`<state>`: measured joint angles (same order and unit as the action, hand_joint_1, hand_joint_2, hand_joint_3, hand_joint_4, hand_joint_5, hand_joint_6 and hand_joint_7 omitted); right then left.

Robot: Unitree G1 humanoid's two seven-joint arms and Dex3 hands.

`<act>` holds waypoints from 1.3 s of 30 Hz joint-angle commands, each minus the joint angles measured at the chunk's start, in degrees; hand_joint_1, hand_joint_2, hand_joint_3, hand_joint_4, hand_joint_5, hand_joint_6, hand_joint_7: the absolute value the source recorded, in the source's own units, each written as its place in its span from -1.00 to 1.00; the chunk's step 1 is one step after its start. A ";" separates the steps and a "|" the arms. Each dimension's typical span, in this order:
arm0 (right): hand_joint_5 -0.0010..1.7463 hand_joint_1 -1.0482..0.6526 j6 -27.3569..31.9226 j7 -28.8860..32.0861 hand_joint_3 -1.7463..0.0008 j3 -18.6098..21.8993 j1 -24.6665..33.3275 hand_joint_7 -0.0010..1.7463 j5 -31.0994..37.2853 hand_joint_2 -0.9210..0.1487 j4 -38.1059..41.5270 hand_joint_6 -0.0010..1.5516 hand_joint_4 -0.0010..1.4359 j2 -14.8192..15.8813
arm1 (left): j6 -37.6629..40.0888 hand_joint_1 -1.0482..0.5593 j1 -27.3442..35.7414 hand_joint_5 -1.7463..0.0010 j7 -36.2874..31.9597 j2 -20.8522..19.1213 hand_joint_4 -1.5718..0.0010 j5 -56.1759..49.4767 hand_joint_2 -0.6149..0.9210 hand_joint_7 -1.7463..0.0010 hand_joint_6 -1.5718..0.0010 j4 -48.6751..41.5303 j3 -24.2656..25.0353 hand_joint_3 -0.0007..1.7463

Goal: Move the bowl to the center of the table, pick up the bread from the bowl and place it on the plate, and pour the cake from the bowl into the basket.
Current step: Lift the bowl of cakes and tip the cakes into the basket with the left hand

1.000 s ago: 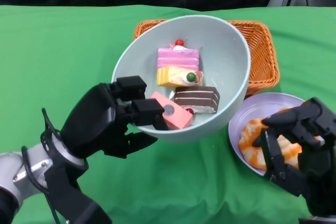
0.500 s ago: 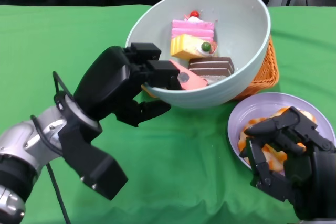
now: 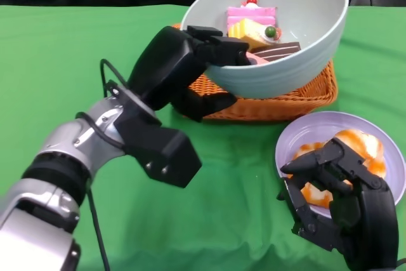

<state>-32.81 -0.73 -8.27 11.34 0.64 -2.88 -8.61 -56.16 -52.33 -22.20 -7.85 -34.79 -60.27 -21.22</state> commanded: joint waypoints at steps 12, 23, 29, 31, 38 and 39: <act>0.81 -0.05 -1.52 -0.73 0.19 -0.85 -0.68 0.50 -0.70 -0.43 3.08 -0.22 -0.07 0.37 | 4.55 0.27 -5.50 -0.83 13.86 8.12 0.09 13.22 0.62 -0.34 -0.08 -5.25 6.74 0.06; 0.80 -0.05 -3.99 -0.47 0.22 -0.84 -1.73 0.50 0.00 -0.42 6.13 -0.20 -0.05 -0.28 | 9.10 0.29 -7.46 -0.90 15.99 11.45 0.18 14.02 0.52 -0.50 0.04 -8.15 8.63 0.20; 0.78 -0.07 -6.12 0.66 0.20 -0.61 -2.64 0.50 1.35 -0.42 8.34 -0.18 -0.02 -0.35 | 10.67 0.31 -8.24 -0.93 16.44 12.26 0.24 14.02 0.60 -0.61 0.09 -9.78 8.85 0.10; 0.78 -0.08 -6.57 0.82 0.19 -0.61 -2.87 0.50 1.51 -0.42 8.82 -0.18 -0.02 -0.18 | 10.83 0.31 -8.39 -0.94 16.39 12.36 0.25 13.96 0.65 -0.62 0.10 -10.08 8.87 0.04; 0.77 -0.06 -7.33 0.69 0.15 -0.62 -3.26 0.52 1.59 -0.41 10.05 -0.20 -0.01 0.03 | 13.62 0.23 -9.50 -0.96 19.01 14.78 0.27 17.83 0.95 -0.56 0.13 -11.15 12.27 -0.31; 0.77 -0.05 -7.36 0.57 0.15 -0.66 -3.27 0.53 1.30 -0.40 10.18 -0.20 0.00 -0.02 | 14.01 0.22 -9.64 -0.96 19.32 15.05 0.27 18.24 0.95 -0.57 0.14 -11.20 12.66 -0.32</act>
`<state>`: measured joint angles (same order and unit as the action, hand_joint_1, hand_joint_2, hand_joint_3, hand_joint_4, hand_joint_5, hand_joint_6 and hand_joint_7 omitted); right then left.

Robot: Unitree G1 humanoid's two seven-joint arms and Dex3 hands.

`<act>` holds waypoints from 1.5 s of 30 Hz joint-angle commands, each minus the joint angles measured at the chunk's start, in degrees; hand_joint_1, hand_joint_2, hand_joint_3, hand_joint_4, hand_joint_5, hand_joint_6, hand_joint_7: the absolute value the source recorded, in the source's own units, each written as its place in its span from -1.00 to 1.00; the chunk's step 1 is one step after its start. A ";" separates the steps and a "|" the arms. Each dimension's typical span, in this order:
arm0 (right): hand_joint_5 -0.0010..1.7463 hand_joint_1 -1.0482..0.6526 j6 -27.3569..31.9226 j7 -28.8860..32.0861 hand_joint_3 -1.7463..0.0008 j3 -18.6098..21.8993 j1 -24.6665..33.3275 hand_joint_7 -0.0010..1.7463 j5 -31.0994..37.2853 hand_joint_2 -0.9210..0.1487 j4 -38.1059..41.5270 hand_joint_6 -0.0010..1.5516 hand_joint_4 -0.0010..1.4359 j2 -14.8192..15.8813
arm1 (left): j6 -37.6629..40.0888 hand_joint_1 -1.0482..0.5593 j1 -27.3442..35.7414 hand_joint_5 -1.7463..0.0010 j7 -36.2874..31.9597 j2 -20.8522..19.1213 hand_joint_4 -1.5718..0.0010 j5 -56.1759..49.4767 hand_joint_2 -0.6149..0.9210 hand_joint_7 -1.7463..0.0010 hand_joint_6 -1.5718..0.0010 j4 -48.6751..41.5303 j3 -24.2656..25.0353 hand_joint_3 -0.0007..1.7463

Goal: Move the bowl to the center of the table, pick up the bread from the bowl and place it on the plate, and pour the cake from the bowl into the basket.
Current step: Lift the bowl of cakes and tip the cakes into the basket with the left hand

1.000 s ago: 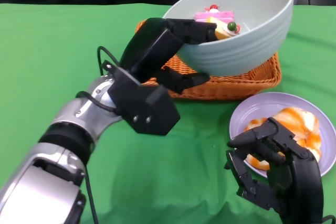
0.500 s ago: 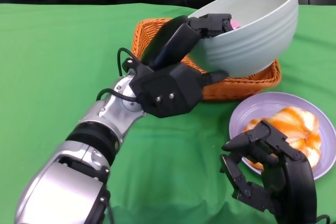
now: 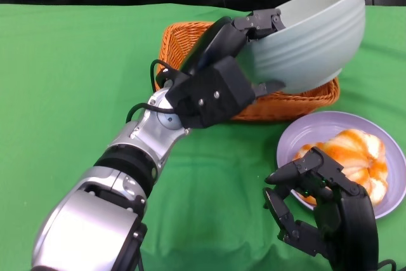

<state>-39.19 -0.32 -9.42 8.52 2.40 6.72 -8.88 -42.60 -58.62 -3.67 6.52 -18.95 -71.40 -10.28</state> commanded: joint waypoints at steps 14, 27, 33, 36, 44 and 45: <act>0.79 -0.01 -1.20 -1.43 0.02 0.19 -0.29 0.58 -2.07 -0.29 1.71 -0.24 -0.05 0.34 | 8.37 0.19 -6.06 -0.96 1.90 5.34 0.12 10.56 0.68 -0.78 0.18 -0.61 9.48 0.09; 0.80 -0.05 -2.74 -1.91 -0.01 0.31 -0.84 0.60 -2.08 -0.26 3.37 -0.25 -0.05 0.50 | 13.64 0.21 -7.93 -0.93 5.72 7.62 0.12 16.73 0.60 -0.81 0.20 -0.46 14.60 0.18; 0.81 -0.05 -3.17 -1.95 -0.02 0.35 -1.28 0.61 -1.84 -0.25 3.91 -0.26 -0.06 0.50 | 16.02 0.21 -8.68 -0.88 7.16 7.68 0.13 18.17 0.48 -0.76 0.16 -0.54 15.80 0.32; 0.80 -0.09 -4.22 -1.38 0.01 0.54 -1.66 0.60 -1.17 -0.26 4.82 -0.24 -0.04 0.28 | 17.21 0.21 -8.93 -0.86 8.61 7.88 0.15 19.56 0.44 -0.74 0.16 -0.57 16.91 0.36; 0.79 -0.10 -4.98 -0.89 0.00 0.36 -1.71 0.61 -0.66 -0.26 5.39 -0.23 -0.02 0.24 | 21.33 0.23 -9.74 -0.76 12.04 8.97 0.10 24.37 0.36 -0.68 0.12 -0.26 20.93 0.48; 0.79 -0.10 -5.12 -0.93 0.00 0.37 -1.74 0.61 -0.62 -0.25 5.50 -0.23 -0.01 0.28 | 21.95 0.24 -9.84 -0.75 12.53 9.09 0.09 25.05 0.38 -0.67 0.11 -0.20 21.45 0.47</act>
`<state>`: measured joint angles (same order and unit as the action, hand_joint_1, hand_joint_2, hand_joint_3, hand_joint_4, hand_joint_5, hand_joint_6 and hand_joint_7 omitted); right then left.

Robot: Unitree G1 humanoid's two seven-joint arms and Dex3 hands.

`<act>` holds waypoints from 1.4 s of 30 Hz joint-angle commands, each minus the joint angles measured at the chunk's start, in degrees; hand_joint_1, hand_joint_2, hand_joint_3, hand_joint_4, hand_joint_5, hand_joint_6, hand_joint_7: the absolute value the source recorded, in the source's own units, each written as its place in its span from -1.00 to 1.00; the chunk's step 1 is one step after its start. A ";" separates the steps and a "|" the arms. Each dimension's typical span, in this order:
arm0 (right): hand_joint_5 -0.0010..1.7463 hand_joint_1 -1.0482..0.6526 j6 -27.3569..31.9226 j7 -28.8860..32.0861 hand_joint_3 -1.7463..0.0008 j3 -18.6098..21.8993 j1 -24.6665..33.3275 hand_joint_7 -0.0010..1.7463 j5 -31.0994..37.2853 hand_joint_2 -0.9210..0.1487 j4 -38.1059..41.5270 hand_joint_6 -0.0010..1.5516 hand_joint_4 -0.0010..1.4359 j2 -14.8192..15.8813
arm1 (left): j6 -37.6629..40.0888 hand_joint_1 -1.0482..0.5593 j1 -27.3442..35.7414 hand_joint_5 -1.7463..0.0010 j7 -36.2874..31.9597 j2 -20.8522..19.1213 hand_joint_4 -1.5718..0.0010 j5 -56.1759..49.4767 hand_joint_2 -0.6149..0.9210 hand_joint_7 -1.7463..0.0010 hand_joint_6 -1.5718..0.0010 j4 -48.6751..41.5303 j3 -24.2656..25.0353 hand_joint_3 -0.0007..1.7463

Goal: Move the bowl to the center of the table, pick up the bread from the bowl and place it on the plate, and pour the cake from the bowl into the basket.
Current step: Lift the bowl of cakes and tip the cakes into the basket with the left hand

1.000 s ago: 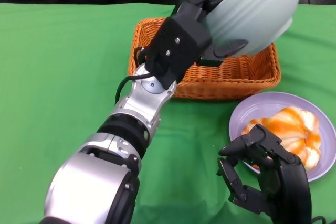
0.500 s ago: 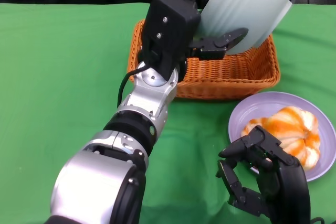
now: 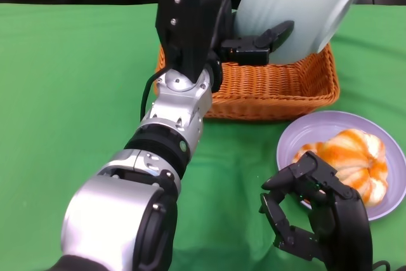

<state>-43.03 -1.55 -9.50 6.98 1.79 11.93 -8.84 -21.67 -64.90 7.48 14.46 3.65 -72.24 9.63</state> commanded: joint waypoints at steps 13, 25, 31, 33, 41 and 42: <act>0.78 -0.13 -2.61 1.48 0.00 0.68 -0.61 0.61 1.54 -0.26 1.48 -0.23 0.00 0.19 | 7.49 0.34 -4.61 -0.75 5.81 0.96 0.05 7.57 0.44 -0.66 0.06 0.57 5.17 0.46; 0.77 -0.11 -3.16 1.49 0.03 0.61 -1.27 0.60 1.44 -0.30 2.49 -0.23 0.00 0.20 | 11.23 0.30 -5.23 -0.83 13.11 -0.55 0.05 9.29 0.48 -0.59 -0.02 0.40 6.55 0.39; 0.78 -0.11 -3.14 1.20 0.02 0.37 -1.21 0.61 0.74 -0.28 2.53 -0.23 0.00 0.02 | 11.82 0.29 -5.29 -0.81 14.61 -1.16 0.05 9.04 0.54 -0.53 -0.06 0.23 6.61 0.28; 0.78 -0.11 -3.14 1.20 0.02 0.37 -1.21 0.61 0.74 -0.28 2.54 -0.23 0.00 0.02 | 11.83 0.29 -5.30 -0.81 14.63 -1.17 0.05 9.04 0.55 -0.53 -0.06 0.23 6.62 0.28; 0.76 -0.12 -3.17 1.88 0.01 0.47 -1.30 0.60 1.46 -0.27 2.85 -0.22 0.01 0.07 | 17.00 0.28 -6.09 -0.82 17.46 -1.83 0.05 11.97 0.66 -0.51 -0.05 -0.37 9.48 0.17; 0.76 -0.12 -3.29 1.69 0.01 0.43 -1.42 0.59 1.25 -0.28 3.07 -0.22 0.00 0.20 | 18.64 0.31 -6.39 -0.80 17.72 -1.86 0.01 13.08 0.68 -0.51 -0.07 -0.51 10.48 0.20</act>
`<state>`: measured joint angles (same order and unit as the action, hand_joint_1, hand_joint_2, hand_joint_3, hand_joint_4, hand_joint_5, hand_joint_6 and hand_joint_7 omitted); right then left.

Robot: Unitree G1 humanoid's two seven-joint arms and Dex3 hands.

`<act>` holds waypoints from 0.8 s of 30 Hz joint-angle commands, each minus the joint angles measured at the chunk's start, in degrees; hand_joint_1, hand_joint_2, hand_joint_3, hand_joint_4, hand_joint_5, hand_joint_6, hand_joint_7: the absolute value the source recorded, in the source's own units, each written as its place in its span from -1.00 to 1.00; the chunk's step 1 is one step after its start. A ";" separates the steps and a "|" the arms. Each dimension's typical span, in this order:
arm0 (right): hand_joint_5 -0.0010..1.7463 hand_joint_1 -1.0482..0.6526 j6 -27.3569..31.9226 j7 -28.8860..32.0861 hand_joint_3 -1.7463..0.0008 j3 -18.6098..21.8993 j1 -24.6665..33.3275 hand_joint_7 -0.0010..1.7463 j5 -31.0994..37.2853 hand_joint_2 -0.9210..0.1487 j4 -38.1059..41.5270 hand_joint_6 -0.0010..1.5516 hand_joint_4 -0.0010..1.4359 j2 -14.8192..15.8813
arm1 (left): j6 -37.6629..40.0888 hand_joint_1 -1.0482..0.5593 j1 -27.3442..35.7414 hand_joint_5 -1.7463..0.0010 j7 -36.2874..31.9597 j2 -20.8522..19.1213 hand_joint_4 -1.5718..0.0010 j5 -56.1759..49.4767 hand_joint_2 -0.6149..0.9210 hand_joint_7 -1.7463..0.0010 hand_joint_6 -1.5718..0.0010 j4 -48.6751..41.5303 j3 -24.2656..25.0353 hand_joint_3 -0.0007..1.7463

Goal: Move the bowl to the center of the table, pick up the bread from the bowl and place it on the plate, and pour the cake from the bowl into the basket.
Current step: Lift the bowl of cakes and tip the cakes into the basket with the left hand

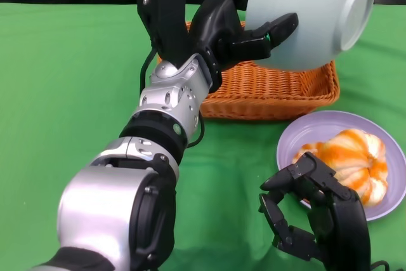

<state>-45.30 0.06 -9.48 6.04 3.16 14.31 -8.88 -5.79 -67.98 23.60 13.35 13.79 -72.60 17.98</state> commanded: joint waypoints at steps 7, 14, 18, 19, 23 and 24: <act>0.76 -0.11 -0.85 0.28 -0.01 0.40 -0.44 0.58 0.04 -0.27 0.75 -0.22 0.00 0.16 | 5.43 0.33 -3.80 -0.77 1.58 -0.84 -0.04 4.24 0.67 -0.53 -0.10 -0.10 3.46 0.27; 0.75 -0.10 -0.93 0.28 -0.01 0.21 -0.40 0.59 0.03 -0.27 0.80 -0.22 0.00 0.07 | 8.61 0.29 -4.18 -0.79 3.05 -1.18 0.02 6.14 0.68 -0.62 -0.02 -0.12 4.59 0.31; 0.75 -0.11 -1.19 0.68 -0.01 0.29 -0.32 0.58 0.42 -0.27 0.91 -0.21 0.00 -0.02 | 11.05 0.26 -4.51 -0.82 3.32 -1.48 0.06 7.29 0.74 -0.63 0.03 -0.15 5.84 0.28; 0.75 -0.11 -1.20 0.61 -0.01 0.24 -0.29 0.58 0.38 -0.28 0.86 -0.21 0.00 0.04 | 11.59 0.26 -4.55 -0.83 3.42 -1.55 0.07 7.65 0.76 -0.64 0.04 -0.16 6.18 0.26; 0.75 -0.09 -1.15 0.62 -0.01 0.22 -0.19 0.57 0.43 -0.27 0.81 -0.21 -0.01 0.12 | 12.60 0.24 -4.53 -0.84 3.65 -1.75 0.08 8.38 0.79 -0.66 0.06 -0.20 6.59 0.23; 0.75 -0.09 -1.14 0.67 -0.01 0.24 -0.17 0.56 0.48 -0.27 0.82 -0.21 -0.01 0.11 | 12.77 0.24 -4.52 -0.84 3.70 -1.78 0.09 8.43 0.79 -0.66 0.07 -0.21 6.69 0.22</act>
<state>-45.53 0.33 -9.62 5.76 3.33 15.04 -8.88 6.82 -69.57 25.96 11.95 21.09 -73.11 24.38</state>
